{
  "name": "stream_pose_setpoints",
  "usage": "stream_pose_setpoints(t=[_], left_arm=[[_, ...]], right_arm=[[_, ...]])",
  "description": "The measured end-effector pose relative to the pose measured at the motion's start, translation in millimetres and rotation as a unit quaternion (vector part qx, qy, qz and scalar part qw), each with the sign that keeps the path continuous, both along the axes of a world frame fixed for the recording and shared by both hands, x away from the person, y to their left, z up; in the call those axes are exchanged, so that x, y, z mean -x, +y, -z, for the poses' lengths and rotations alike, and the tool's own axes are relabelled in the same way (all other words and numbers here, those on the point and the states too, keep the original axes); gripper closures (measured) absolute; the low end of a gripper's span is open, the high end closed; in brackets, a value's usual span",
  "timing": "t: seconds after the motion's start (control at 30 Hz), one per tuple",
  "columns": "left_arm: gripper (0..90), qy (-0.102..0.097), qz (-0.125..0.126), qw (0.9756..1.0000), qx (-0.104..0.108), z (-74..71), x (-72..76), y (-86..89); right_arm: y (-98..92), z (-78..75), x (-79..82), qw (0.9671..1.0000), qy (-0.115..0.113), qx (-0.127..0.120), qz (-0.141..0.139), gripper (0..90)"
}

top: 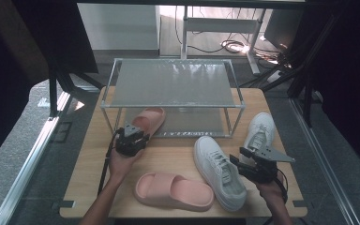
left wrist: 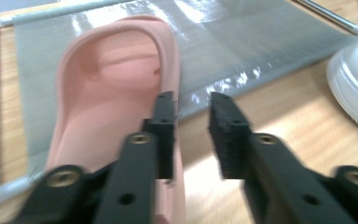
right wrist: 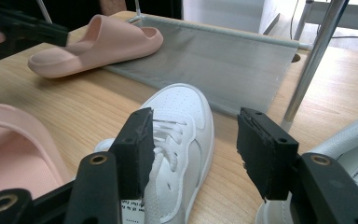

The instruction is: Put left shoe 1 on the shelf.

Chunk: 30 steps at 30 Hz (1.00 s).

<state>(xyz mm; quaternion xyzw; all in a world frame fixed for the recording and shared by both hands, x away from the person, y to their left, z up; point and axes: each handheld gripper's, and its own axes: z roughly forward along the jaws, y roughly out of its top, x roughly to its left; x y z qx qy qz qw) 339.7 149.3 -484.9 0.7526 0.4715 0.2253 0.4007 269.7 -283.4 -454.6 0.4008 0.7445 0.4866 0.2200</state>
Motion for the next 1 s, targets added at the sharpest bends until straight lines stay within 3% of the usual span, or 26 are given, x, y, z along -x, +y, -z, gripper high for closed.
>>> stream_pose_setpoints(t=[0.07, 0.17, 0.43, 1.0], left_arm=[[82.3, 0.002, 0.003, 1.0000, -0.001, 0.0, 9.7, 6.9], [86.1, 0.006, 0.007, 1.0000, 0.000, 1.4, 19.8, 14.9], [89.9, 0.024, 0.002, 0.9997, -0.002, 13.2, 38.4, 33.9], [90.0, 0.044, -0.019, 0.9988, -0.010, 29.3, 50.9, 58.0]], right_arm=[[-0.4, 0.0, -0.2, 1.0000, -0.001, -0.001, 0.001, 46.1], [-0.3, -0.1, -0.1, 1.0000, -0.001, 0.000, 0.001, 46.1], [-0.2, -1.1, 0.5, 1.0000, -0.002, -0.001, 0.001, 46.1], [0.5, -0.6, 0.4, 1.0000, -0.001, 0.000, 0.001, 46.1]])
